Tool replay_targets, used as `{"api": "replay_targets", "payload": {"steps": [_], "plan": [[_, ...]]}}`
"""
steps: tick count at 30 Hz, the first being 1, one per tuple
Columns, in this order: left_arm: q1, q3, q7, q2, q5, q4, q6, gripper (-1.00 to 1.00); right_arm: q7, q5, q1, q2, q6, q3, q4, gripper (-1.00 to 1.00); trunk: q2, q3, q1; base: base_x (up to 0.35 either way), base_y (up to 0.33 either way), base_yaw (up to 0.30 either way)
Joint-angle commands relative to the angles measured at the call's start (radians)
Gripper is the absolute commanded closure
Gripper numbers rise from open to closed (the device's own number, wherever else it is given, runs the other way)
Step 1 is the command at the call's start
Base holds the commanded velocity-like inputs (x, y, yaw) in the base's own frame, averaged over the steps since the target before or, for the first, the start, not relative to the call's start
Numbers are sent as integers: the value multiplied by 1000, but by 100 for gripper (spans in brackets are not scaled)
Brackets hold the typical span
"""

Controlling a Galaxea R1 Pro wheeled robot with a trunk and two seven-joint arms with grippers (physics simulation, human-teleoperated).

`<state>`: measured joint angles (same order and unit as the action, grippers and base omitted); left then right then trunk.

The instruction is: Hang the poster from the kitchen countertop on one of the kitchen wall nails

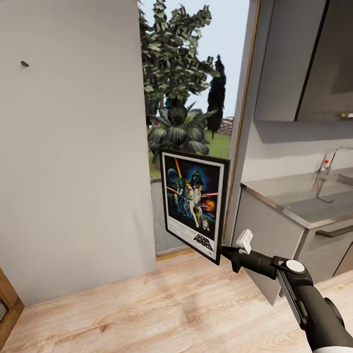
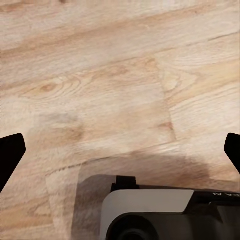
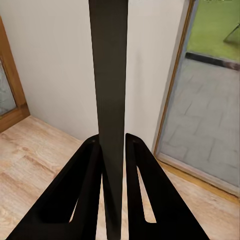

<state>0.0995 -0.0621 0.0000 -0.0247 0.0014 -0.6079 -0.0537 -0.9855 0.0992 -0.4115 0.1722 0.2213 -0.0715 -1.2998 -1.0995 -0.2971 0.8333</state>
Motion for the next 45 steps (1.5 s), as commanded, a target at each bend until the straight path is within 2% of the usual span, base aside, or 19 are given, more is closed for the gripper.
{"api": "replay_targets", "payload": {"steps": [1, 45], "plan": [[0, -1, 0, 0, 0, -1, -2, -100, -7, 2, -1, 0, 10, -1, -1, 100, 7, 2, -4, 0, 0, 0], [0, -1, 0, 0, 0, 0, -2, -100, -7, 2, -1, 1, 10, -2, -3, 100, 315, 140, -173, 0, 0, 0]]}}
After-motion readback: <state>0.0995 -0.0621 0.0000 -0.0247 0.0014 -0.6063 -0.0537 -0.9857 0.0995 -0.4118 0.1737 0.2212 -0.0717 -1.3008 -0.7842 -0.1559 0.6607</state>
